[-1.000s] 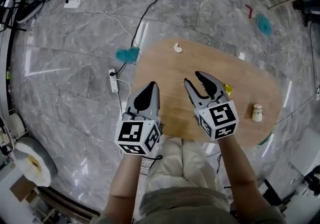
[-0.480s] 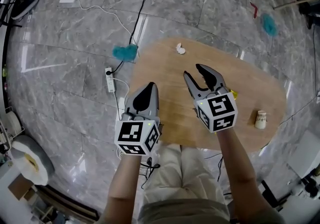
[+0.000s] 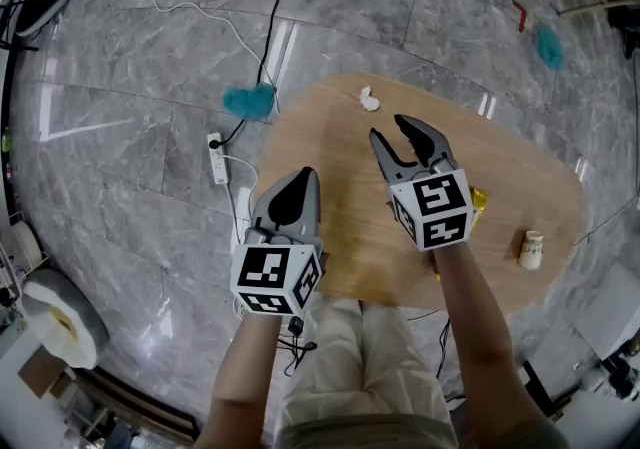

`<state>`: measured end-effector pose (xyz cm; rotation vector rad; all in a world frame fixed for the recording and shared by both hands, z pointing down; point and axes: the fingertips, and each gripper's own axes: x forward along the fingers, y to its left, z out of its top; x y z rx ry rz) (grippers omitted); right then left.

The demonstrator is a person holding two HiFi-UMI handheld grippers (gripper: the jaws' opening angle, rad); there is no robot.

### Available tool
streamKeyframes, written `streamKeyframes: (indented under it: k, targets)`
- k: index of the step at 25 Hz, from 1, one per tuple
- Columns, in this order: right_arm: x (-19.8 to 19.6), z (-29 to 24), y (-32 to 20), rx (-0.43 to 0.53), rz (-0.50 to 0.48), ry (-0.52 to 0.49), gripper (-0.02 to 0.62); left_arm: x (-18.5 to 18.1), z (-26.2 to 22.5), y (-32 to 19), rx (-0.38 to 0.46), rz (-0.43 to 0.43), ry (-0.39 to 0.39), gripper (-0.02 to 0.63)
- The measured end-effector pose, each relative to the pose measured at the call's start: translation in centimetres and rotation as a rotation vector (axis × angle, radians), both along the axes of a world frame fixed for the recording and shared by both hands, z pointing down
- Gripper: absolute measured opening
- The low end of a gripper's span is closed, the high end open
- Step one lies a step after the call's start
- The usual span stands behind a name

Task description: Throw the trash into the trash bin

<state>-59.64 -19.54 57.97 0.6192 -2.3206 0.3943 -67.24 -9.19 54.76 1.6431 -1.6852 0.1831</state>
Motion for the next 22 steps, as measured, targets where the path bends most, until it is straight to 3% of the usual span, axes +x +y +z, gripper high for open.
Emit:
streamKeyframes:
  k: [22]
  targets:
    - [-2.3, 8.2, -2.8, -0.037, -0.034, 0.081, 0.149, -0.5, 3.7, -2.3, -0.030, 0.019, 0.035, 0.000]
